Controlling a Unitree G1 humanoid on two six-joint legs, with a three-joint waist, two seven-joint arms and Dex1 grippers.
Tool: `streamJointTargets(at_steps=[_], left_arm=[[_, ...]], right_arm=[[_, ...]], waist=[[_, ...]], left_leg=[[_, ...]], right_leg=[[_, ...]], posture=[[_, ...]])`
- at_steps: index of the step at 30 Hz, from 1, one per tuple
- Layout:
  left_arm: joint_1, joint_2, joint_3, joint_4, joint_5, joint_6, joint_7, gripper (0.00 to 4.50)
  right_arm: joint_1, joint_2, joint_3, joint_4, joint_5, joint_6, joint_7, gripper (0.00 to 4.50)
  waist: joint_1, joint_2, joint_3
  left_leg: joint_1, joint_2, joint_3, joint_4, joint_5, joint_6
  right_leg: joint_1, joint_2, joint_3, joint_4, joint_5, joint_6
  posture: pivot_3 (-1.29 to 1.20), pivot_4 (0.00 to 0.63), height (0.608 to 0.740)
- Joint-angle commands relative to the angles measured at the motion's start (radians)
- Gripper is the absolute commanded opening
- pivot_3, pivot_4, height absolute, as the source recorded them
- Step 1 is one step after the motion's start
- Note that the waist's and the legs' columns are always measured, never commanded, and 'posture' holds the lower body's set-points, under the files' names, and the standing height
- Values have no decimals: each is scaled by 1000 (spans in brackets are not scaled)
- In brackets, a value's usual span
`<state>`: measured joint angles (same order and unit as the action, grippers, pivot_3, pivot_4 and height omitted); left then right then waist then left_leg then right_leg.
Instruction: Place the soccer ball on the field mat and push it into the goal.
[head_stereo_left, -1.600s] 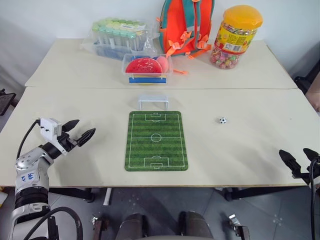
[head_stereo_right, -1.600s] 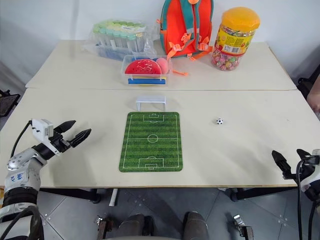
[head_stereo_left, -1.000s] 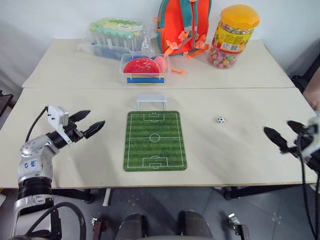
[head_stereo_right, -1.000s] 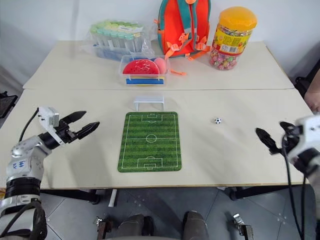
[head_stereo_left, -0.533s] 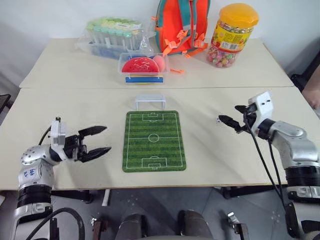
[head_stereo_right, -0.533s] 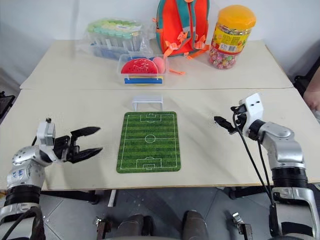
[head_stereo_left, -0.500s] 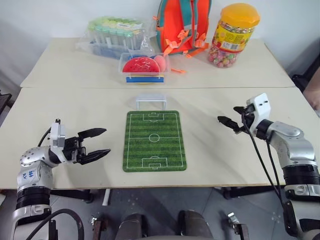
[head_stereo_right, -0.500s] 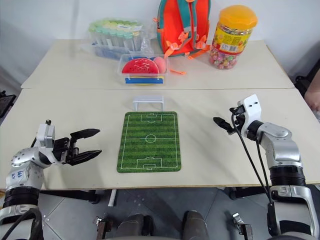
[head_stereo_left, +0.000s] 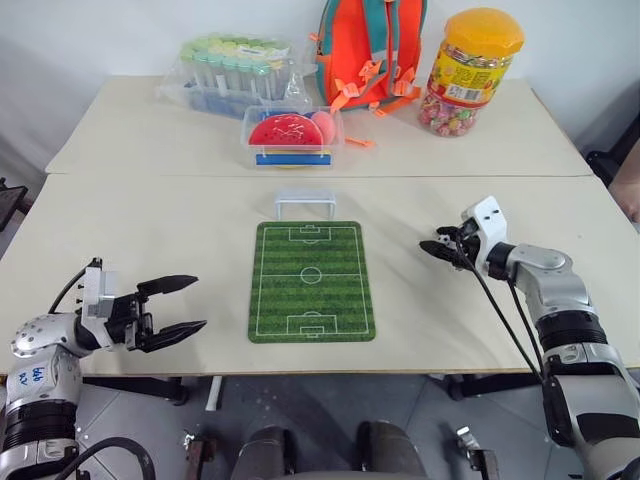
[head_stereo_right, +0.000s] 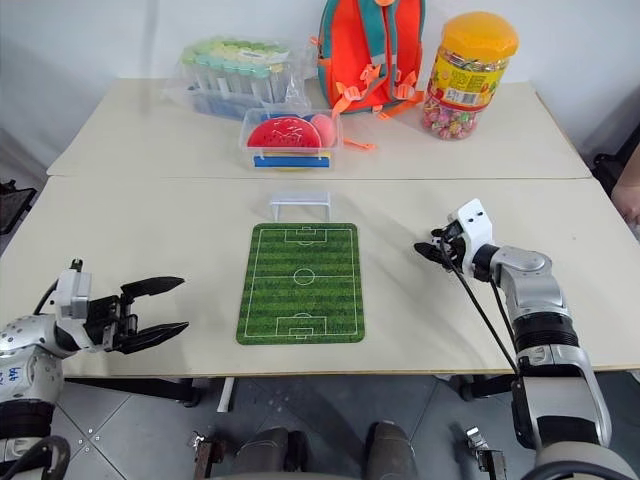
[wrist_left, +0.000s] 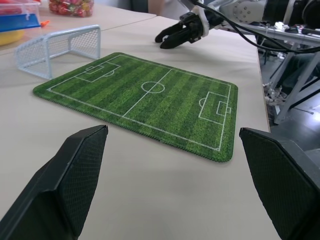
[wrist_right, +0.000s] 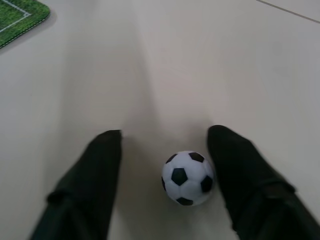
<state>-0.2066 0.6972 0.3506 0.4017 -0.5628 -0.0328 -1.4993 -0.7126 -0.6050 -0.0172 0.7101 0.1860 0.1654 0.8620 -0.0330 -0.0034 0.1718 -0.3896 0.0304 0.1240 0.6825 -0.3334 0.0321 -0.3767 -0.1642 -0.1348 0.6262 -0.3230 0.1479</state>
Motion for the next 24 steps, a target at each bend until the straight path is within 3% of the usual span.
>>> streamJointTargets(at_steps=[1,3,6,11,16,24], left_arm=[[0,15,22,-18,-23,-9,-14,4500],[-5,14,21,-13,-26,-7,-21,4500],[-20,16,16,24,-22,-11,-40,4500],[-32,26,-12,83,-1,-54,-106,4500],[-50,49,-115,163,-15,-157,-115,4500],[-58,90,-245,156,-85,-258,-115,4500]], right_arm=[[31,-16,-23,-14,-10,-16,-6,1291],[40,-16,-29,-31,-6,-23,-8,849],[63,-21,-42,-154,13,-23,-3,856],[112,10,-15,-497,75,127,4,856],[190,101,233,-916,134,324,66,856],[174,147,477,-975,64,355,124,856]], waist=[[2,0,0],[3,0,0],[3,0,0],[-2,2,1],[-9,1,1],[7,-1,0]], left_leg=[[0,0,0,0,0,0],[0,0,0,0,0,0],[0,0,0,0,0,0],[0,0,0,0,0,0],[1,2,-1,-1,-1,-3],[-1,-1,-3,2,-2,1]], right_leg=[[0,0,0,0,0,0],[0,0,0,0,0,0],[0,0,0,0,0,0],[0,0,0,0,0,0],[-1,3,-1,1,0,-1],[0,-1,-1,1,0,0]], posture=[[0,150,740],[0,150,740],[0,150,740],[0,150,740],[0,150,740],[0,150,740]])
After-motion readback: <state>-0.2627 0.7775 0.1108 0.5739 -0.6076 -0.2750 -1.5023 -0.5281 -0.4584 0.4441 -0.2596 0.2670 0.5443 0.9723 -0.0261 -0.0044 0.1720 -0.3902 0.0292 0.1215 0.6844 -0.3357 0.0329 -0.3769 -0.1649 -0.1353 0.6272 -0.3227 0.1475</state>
